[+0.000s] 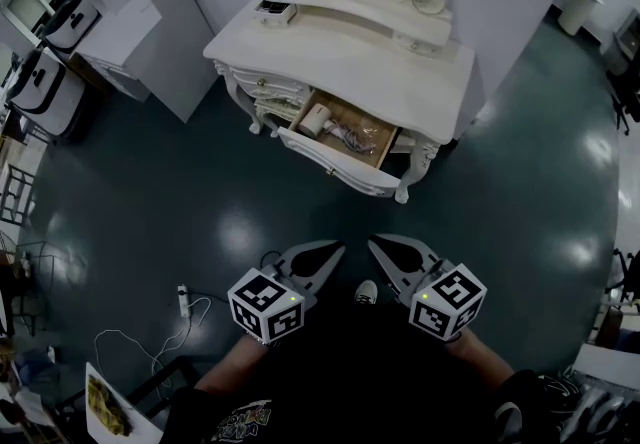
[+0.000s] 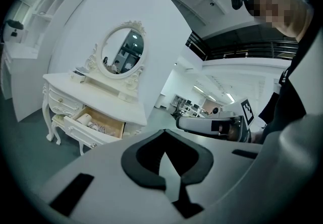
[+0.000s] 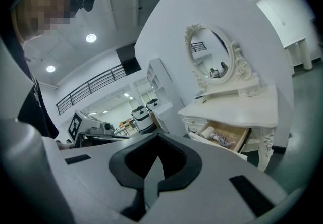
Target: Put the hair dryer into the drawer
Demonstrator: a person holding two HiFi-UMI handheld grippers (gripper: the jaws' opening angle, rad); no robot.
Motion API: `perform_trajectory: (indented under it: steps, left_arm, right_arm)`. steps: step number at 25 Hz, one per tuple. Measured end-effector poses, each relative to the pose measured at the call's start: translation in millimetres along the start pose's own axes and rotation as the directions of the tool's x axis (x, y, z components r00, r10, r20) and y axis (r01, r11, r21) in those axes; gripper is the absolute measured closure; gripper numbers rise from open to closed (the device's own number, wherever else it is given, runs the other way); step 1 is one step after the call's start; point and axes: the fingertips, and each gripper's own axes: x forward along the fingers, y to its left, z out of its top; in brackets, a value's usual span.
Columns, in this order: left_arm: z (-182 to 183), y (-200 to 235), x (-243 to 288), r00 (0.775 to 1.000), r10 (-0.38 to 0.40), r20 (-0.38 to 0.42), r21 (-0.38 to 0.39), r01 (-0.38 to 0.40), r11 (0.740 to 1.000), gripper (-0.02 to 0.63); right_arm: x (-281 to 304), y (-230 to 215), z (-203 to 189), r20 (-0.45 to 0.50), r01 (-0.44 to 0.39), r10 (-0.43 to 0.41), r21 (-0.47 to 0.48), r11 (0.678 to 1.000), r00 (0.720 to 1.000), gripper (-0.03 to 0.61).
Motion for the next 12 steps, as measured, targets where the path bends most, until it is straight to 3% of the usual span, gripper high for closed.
perform_trajectory:
  steps: [12]
  left_arm:
    - [-2.5, 2.8, -4.9, 1.0, 0.004, 0.006, -0.005, -0.004, 1.0, 0.611]
  right_arm:
    - [4.6, 5.5, -1.8, -0.003, -0.009, 0.009, -0.009, 1.0, 1.0, 0.549]
